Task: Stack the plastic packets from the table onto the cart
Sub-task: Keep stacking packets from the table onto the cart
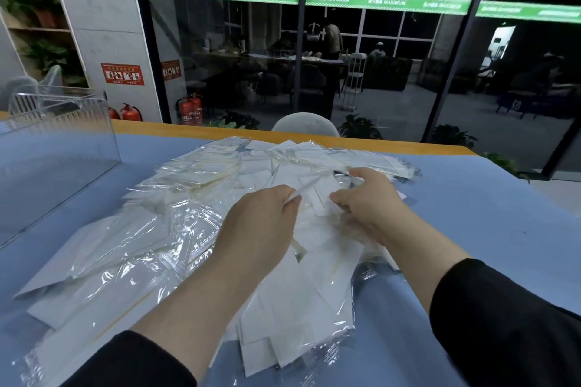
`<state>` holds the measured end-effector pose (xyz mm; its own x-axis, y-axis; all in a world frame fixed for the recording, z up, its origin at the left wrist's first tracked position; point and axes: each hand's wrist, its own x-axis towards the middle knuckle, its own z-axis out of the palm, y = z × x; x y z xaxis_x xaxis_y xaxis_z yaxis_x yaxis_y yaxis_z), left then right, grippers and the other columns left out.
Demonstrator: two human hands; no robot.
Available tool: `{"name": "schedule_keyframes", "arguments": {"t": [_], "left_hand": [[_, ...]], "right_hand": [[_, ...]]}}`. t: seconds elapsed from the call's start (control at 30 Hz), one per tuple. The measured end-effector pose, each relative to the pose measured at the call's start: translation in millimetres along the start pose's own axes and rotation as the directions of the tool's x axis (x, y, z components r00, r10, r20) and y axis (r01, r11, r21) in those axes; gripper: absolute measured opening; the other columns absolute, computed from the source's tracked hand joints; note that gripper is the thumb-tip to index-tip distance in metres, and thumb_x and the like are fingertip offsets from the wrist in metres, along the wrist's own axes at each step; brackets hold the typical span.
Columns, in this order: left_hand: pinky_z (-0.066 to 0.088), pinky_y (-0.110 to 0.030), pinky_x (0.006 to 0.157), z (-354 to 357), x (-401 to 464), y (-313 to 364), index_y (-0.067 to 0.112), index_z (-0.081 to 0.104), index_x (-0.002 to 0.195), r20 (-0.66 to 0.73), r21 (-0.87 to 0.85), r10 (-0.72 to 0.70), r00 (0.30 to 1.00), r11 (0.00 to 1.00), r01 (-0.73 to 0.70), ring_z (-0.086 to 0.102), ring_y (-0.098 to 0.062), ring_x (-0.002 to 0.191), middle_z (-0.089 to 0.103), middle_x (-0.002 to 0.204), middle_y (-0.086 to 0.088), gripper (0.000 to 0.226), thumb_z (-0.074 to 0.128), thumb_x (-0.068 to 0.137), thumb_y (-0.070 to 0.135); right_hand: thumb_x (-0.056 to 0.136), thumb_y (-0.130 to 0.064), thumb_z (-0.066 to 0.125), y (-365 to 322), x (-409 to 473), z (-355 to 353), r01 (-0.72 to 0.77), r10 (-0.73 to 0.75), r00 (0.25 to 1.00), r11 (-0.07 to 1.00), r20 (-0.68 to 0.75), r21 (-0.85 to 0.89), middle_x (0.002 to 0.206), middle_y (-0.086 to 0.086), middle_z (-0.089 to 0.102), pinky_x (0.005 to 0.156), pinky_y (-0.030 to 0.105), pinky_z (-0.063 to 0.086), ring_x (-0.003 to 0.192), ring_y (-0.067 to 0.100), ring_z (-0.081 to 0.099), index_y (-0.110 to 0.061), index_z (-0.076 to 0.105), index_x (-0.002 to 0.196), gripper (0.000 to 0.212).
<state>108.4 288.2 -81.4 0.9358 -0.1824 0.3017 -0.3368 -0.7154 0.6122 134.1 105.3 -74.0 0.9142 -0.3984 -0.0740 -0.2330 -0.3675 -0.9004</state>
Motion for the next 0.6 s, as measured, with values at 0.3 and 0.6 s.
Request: {"name": "schedule_keyframes", "arguments": {"t": [0.3, 0.6], "left_hand": [[0.044, -0.038, 0.068, -6, 0, 2, 0.018, 0.051, 0.078, -0.063, -0.074, -0.037, 0.997, 0.997, 0.032, 0.054, -0.03, 0.078, 0.055, 0.068, 0.001, 0.034, 0.041, 0.106, 0.033], [0.053, -0.044, 0.09, 2, -7, 15, 0.033, 0.064, 0.099, 0.026, -0.301, 0.008, 1.0, 0.954, 0.0, 0.067, -0.017, 0.097, 0.072, 0.098, 0.01, 0.028, 0.038, 0.108, 0.04]], "right_hand": [[0.086, -0.004, 0.062, 15, -14, -59, 0.085, -0.075, 0.993, 0.99, -0.096, 0.115, 0.067, 0.007, 0.052, 0.057, 0.033, 0.042, 0.062, 0.024, 0.043, -0.019, 0.063, 0.106, 0.025], [0.09, -0.002, 0.054, 48, -29, -85, 0.027, -0.05, 0.997, 0.95, 0.065, 0.312, 0.085, 0.019, 0.067, 0.063, 0.04, 0.049, 0.071, 0.031, 0.054, -0.001, 0.07, 0.102, 0.02]]}}
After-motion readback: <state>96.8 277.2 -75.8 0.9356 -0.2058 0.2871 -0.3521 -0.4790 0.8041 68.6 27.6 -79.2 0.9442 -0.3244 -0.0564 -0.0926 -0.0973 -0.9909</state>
